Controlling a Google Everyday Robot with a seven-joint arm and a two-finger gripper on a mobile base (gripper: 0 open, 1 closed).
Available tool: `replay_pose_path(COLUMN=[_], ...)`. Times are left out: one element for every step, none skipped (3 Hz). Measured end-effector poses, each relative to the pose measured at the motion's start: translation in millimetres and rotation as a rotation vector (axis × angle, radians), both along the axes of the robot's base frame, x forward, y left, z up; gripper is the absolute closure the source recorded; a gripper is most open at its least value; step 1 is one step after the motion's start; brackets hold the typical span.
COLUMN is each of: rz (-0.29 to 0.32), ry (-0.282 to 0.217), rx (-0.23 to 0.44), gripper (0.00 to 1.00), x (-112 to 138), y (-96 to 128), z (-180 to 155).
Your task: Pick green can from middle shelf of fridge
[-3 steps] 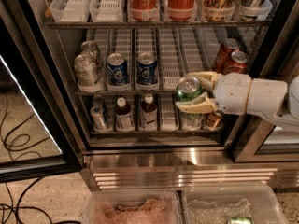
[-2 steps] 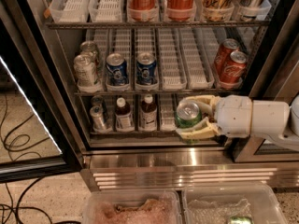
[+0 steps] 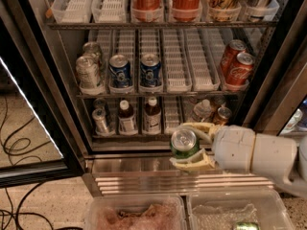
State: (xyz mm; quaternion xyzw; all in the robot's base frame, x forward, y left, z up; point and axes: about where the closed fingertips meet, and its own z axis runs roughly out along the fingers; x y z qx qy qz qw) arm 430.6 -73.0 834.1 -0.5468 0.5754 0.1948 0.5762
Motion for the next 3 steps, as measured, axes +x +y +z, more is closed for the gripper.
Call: replay_pose_path(rz=[-0.112, -0.174, -0.175], ry=[-0.047, -0.095, -0.096], rx=[0.043, 0.021, 0.021], gripper=[1.0, 1.0, 1.0], x=[-24.9, -27.7, -27.4], y=[17.6, 19.5, 19.4], z=[-15.5, -9.1, -8.5])
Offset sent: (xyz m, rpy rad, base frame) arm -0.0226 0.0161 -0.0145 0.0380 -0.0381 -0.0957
